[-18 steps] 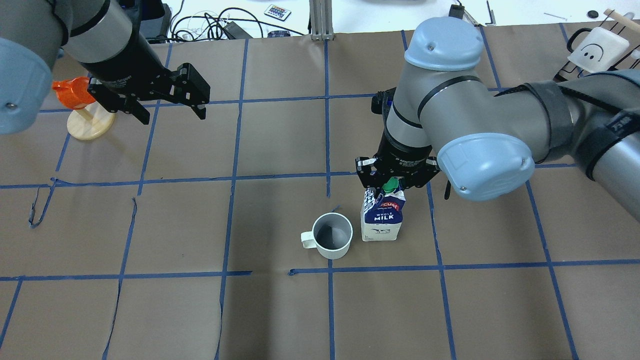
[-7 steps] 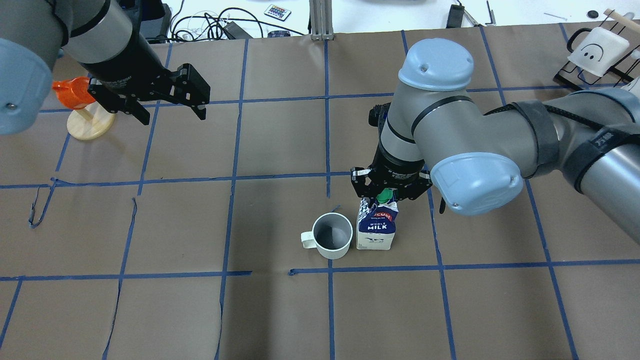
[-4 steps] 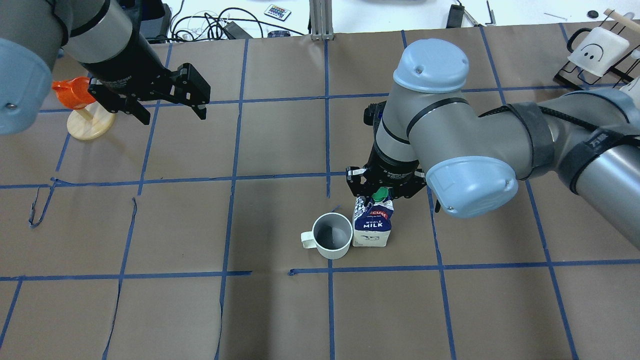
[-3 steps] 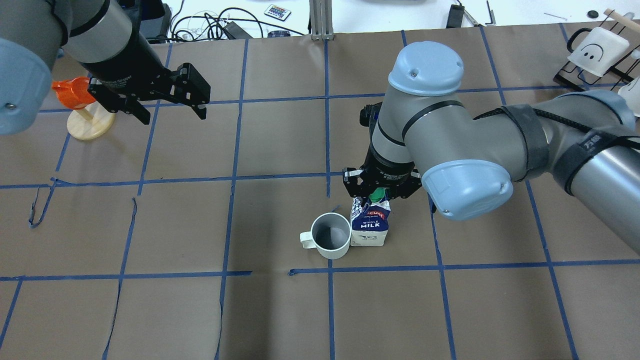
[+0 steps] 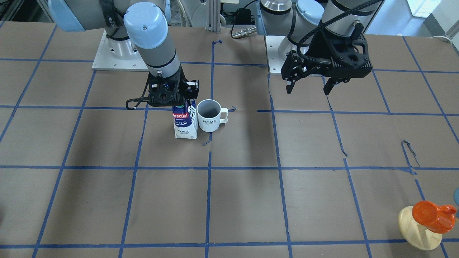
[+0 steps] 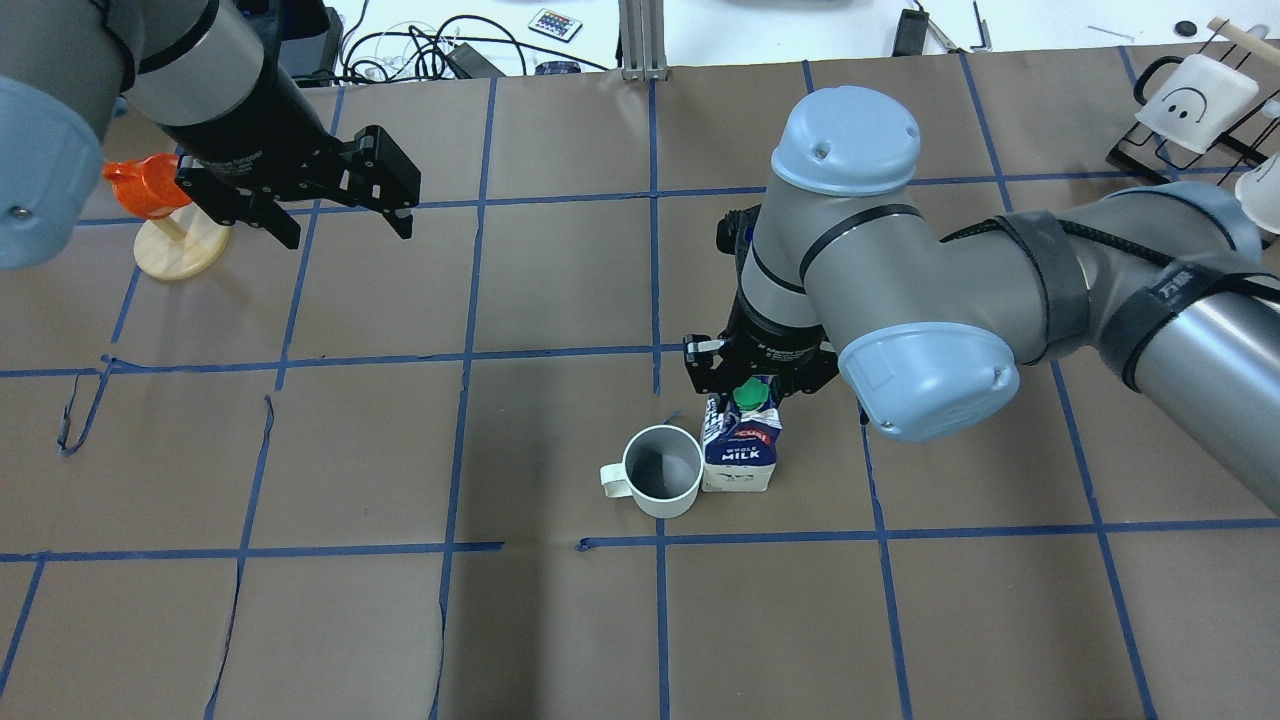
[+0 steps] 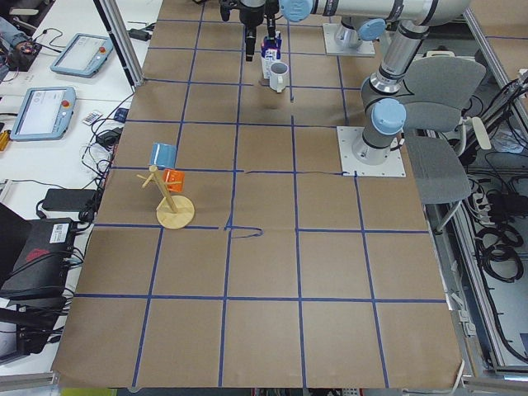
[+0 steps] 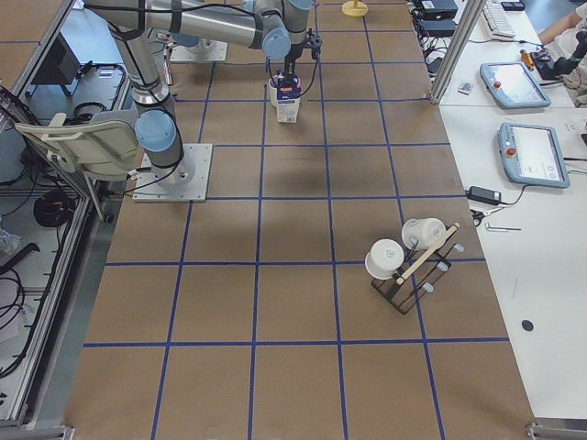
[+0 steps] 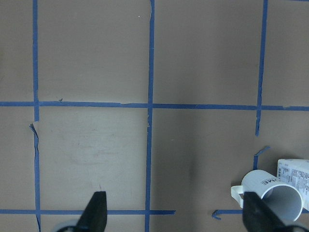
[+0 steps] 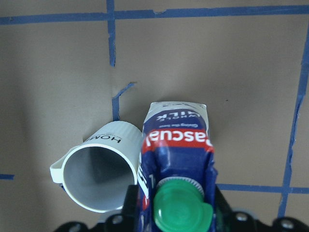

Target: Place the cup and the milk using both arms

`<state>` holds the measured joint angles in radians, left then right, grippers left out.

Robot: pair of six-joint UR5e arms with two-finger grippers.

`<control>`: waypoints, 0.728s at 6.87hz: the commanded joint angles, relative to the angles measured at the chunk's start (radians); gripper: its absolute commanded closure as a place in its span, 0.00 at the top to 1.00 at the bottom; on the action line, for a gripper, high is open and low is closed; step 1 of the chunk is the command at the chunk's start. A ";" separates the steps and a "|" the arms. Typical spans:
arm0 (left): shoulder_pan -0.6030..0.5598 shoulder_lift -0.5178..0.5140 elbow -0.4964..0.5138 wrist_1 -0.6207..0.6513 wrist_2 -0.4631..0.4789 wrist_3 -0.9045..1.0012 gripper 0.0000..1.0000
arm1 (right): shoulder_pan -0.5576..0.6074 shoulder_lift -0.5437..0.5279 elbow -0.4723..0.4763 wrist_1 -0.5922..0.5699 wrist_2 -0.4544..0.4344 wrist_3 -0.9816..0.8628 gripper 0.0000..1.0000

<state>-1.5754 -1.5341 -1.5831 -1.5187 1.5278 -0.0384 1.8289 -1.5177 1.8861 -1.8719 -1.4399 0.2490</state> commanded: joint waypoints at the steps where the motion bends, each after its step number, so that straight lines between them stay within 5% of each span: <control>1: 0.000 0.000 0.000 0.000 0.000 0.000 1.00 | -0.016 -0.012 -0.025 0.008 -0.011 -0.004 0.93; 5: 0.000 0.000 0.002 0.000 0.000 0.000 1.00 | -0.101 -0.070 -0.206 0.205 -0.097 -0.069 1.00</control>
<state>-1.5754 -1.5340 -1.5820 -1.5186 1.5279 -0.0383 1.7747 -1.5758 1.7515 -1.7376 -1.5256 0.2184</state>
